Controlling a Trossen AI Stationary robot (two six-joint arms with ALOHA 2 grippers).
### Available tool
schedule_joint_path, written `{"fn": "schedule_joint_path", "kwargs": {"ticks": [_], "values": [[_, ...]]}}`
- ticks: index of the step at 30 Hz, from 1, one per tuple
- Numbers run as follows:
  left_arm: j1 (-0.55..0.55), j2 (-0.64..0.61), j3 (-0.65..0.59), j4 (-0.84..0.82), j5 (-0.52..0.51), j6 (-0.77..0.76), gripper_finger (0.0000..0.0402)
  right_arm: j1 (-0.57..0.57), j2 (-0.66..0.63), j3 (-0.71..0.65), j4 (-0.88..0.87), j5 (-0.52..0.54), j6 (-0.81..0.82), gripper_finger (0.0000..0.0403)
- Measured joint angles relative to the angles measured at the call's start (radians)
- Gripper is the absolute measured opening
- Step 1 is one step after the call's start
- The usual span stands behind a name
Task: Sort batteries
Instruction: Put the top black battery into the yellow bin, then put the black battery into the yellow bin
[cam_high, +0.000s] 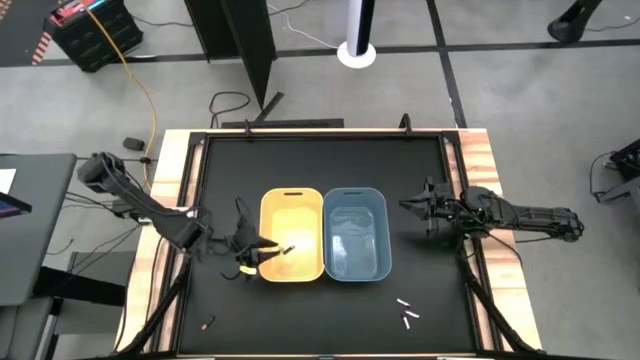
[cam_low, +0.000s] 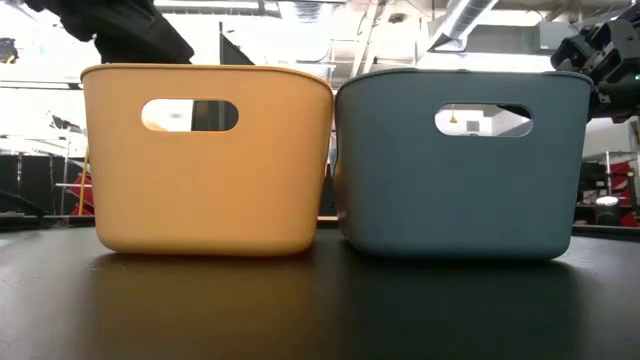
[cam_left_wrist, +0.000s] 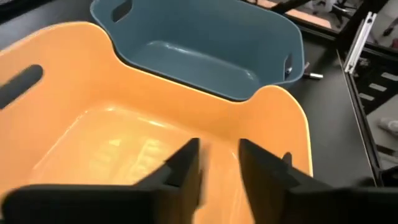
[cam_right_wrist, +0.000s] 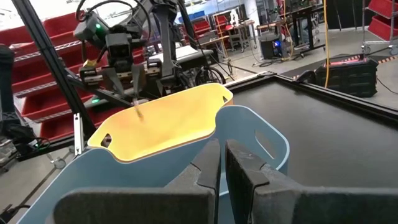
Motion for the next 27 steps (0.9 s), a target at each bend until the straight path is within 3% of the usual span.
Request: {"fn": "schedule_joint_path", "kwargs": {"ticks": [4,8,13,18,27], "values": [[0.003,0.000,0.010,-0.013,0.035,0.001,0.0183,0.000,0.000,0.000,0.000,0.000,0.000,0.0043],[-0.025,-0.019,0.106,-0.199,0.141,-0.056,0.0215,0.000,0.000,0.000,0.000,-0.001,0.000,0.0043],[-0.147,-0.005,0.255,-0.474,0.218,-0.184,0.0208,0.000,0.000,0.000,0.000,-0.003,0.000,0.0043],[-0.276,0.056,0.357,-0.698,0.285,-0.444,0.0184,0.000,0.000,0.000,0.000,-0.003,0.000,0.0043],[-0.397,0.299,0.373,-0.769,0.567,-0.838,0.0178,0.000,0.000,0.000,0.000,-0.003,-0.001,0.0043]]}}
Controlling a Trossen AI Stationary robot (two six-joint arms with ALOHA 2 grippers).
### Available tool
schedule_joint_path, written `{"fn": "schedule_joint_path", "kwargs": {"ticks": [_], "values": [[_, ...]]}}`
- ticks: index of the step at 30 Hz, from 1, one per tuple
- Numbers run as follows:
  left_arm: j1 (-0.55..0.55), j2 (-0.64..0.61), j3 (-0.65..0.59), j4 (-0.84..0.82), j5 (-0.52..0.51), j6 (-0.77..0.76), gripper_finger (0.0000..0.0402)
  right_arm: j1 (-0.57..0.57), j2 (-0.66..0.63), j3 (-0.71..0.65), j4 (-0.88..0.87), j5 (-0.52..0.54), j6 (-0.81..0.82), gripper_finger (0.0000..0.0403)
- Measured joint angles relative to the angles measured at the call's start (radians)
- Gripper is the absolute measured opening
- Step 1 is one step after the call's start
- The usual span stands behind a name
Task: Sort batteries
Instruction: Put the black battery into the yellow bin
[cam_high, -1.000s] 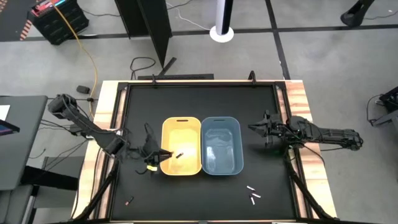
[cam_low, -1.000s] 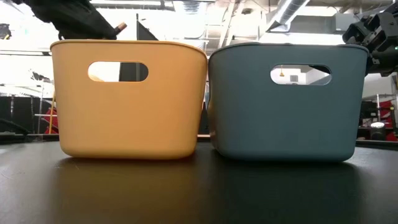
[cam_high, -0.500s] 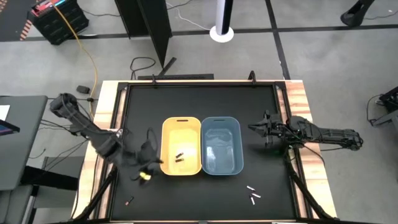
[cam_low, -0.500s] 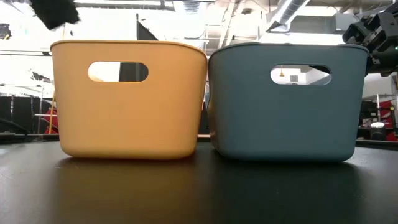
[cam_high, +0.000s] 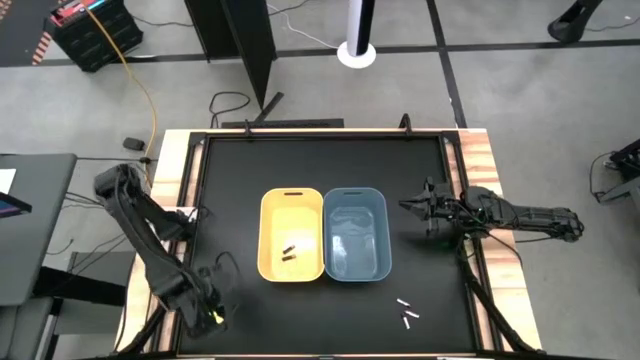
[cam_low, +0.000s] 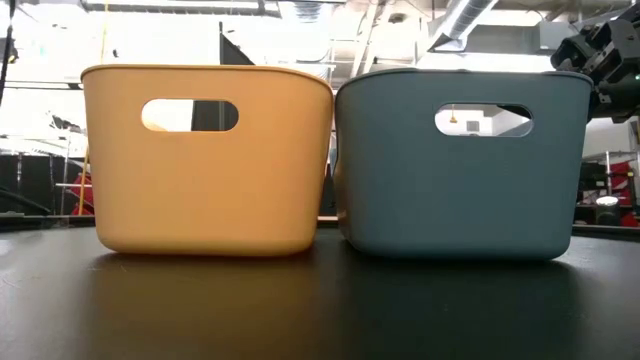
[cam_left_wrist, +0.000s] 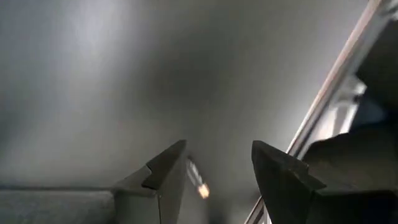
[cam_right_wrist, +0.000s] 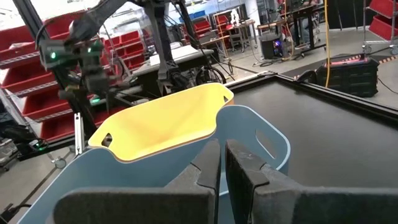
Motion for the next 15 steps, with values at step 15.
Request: {"fn": "schedule_joint_path", "kwargs": {"ticks": [15], "values": [[-0.107,0.195,0.000,0.119,0.135,-0.388,0.0185,0.000,0.000,0.000,0.000,0.000,0.000,0.0043]]}}
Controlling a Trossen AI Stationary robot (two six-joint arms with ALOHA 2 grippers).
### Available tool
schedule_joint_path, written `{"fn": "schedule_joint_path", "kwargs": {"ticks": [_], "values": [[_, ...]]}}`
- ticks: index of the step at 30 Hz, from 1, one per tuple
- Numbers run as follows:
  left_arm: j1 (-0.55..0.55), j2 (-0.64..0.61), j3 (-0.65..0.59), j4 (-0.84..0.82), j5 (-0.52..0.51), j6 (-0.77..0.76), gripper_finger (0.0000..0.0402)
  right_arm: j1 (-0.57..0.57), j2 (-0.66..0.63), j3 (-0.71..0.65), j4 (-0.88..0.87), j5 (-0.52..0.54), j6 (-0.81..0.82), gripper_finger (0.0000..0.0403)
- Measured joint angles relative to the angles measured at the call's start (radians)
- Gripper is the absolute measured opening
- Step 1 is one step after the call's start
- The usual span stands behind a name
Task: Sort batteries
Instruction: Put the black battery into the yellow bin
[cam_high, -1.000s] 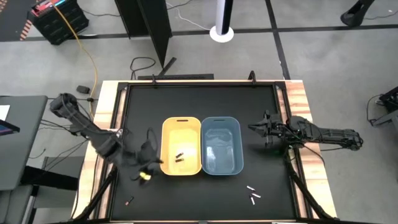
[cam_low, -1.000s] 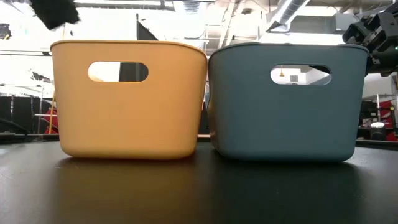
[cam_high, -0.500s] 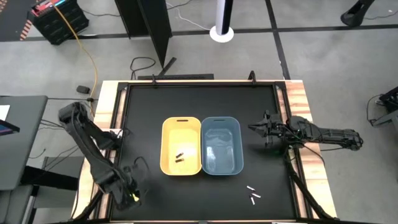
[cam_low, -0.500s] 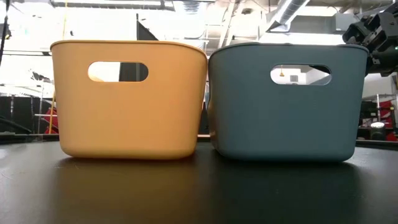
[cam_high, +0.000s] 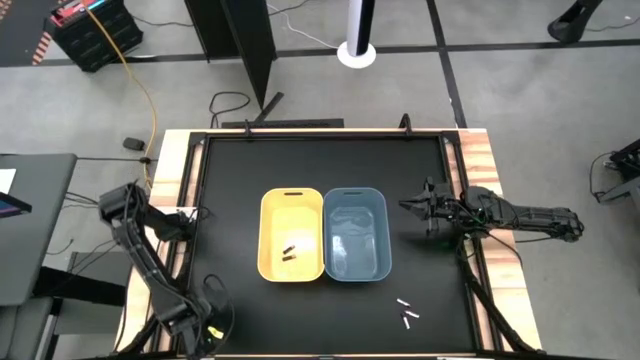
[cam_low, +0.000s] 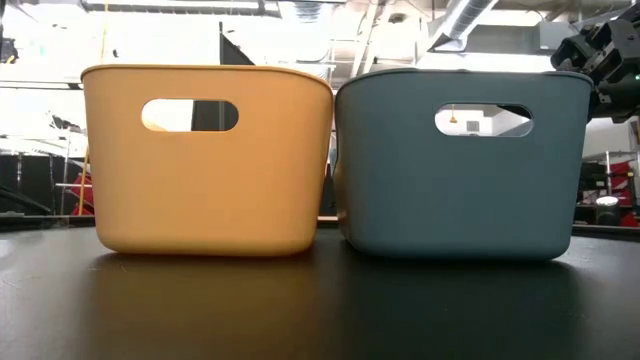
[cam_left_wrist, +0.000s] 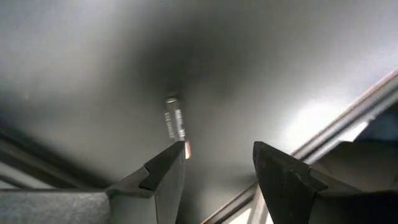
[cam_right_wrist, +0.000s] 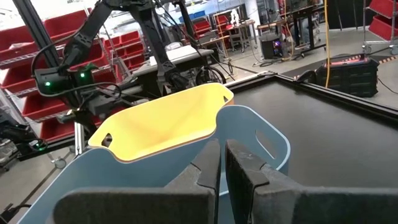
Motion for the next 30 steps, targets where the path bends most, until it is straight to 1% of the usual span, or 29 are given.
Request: {"fn": "schedule_joint_path", "kwargs": {"ticks": [4,10,14,19,24,30], "values": [[-0.017,0.001,-0.003,-0.020,-0.005,-0.067,0.0186,0.000,0.000,0.000,0.000,0.000,0.000,0.0043],[-0.027,0.001,-0.011,-0.049,-0.010,-0.126,0.0186,0.000,0.000,0.000,0.003,0.000,0.000,0.0043],[-0.027,0.001,-0.021,-0.037,-0.030,-0.132,0.0182,0.000,0.000,0.000,0.003,0.001,0.000,0.0043],[-0.026,0.001,-0.048,-0.030,-0.033,-0.153,0.0175,0.000,0.000,0.000,0.003,0.001,0.000,0.0043],[-0.026,0.001,-0.077,0.018,-0.033,-0.154,0.0174,0.000,0.000,0.000,0.003,0.001,0.000,0.0043],[-0.026,0.001,-0.081,0.025,-0.033,-0.155,0.0174,0.000,0.000,0.000,0.003,0.001,0.000,0.0043]]}}
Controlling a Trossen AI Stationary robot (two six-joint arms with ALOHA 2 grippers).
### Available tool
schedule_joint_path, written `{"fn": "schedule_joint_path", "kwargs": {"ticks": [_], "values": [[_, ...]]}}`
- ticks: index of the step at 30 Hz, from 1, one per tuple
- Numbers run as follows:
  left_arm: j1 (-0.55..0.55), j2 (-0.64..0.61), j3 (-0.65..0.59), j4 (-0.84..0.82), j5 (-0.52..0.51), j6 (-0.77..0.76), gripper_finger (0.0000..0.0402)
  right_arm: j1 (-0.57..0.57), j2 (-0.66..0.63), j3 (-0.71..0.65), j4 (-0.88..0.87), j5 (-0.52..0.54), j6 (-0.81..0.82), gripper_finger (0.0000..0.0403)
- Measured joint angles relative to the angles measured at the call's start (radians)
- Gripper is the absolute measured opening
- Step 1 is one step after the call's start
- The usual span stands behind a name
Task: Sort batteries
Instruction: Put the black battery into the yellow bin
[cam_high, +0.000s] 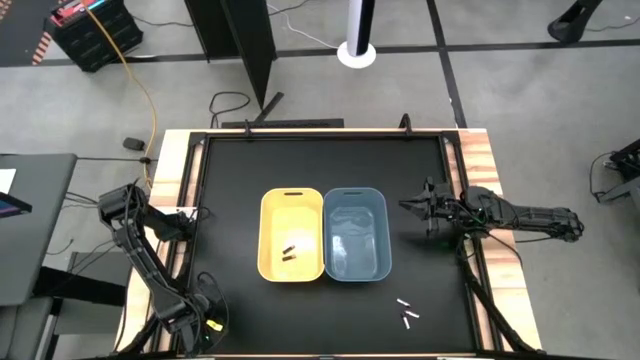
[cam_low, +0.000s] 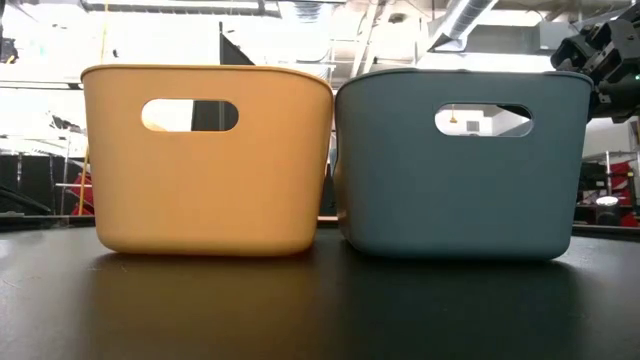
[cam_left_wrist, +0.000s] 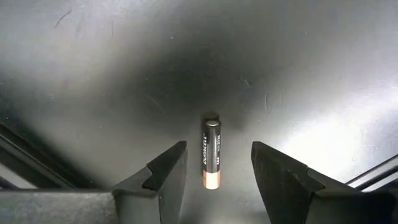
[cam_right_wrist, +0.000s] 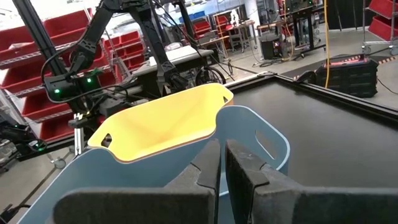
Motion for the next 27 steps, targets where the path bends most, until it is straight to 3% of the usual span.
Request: {"fn": "schedule_joint_path", "kwargs": {"ticks": [8,15,27], "values": [[0.009,0.099,0.017,0.025,0.052,0.047,0.0173,0.000,0.000,0.000,0.000,0.001,0.000,0.0043],[0.007,0.110,0.035,0.001,0.032,0.045,0.0167,0.000,0.000,0.000,0.000,0.001,0.000,0.0043],[0.007,0.112,0.033,0.000,-0.014,0.043,0.0034,0.000,0.000,0.000,-0.001,0.001,0.000,0.0043]]}}
